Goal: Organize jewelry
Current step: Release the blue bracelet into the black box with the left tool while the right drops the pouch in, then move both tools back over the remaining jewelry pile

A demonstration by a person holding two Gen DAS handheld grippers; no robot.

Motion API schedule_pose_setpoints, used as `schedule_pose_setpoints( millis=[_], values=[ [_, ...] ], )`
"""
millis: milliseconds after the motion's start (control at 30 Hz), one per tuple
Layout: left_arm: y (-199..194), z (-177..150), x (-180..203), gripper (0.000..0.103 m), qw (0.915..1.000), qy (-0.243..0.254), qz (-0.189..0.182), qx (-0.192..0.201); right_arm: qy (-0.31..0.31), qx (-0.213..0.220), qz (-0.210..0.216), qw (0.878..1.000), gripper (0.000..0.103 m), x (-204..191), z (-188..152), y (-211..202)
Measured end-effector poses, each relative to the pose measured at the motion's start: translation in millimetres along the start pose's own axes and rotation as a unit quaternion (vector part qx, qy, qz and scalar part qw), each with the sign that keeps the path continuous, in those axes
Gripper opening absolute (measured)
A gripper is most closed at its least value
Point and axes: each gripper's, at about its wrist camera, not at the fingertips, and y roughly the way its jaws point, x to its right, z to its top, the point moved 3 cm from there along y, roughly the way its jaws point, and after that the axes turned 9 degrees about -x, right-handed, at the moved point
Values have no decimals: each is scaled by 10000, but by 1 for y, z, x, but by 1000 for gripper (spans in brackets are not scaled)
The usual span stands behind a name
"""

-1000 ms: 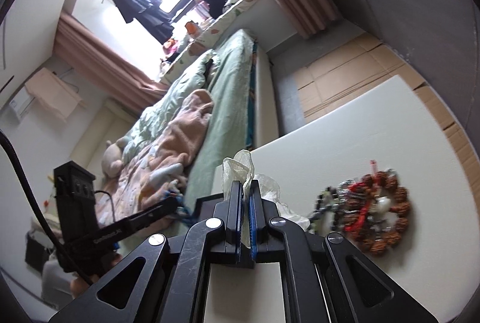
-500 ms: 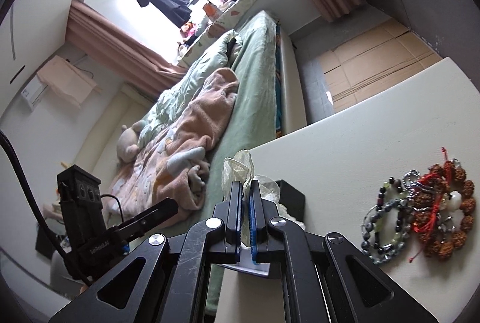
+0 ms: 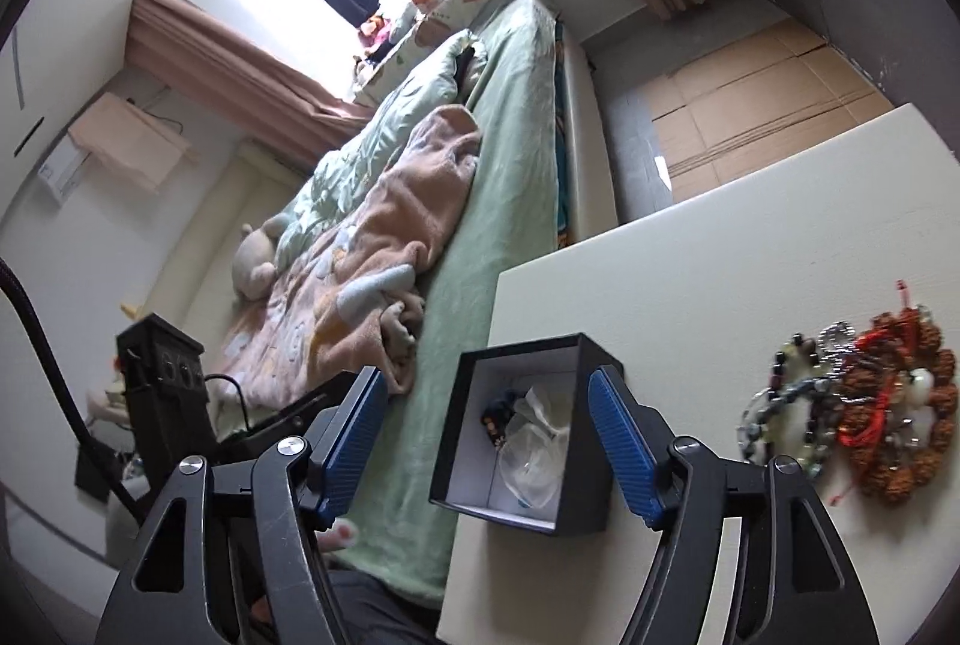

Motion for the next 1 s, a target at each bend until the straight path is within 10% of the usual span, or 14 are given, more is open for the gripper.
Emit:
schedule_pose_setpoints(
  millis=[600,1000],
  values=[
    [20,-8,103,96,9951,950,-23,-277,802,287,-921,9921,76,78,-10,-83],
    [95,-17,136,58,9776,1663,278,-1263,1497,18,-1318,9799,75,127,-23,-95]
  ],
)
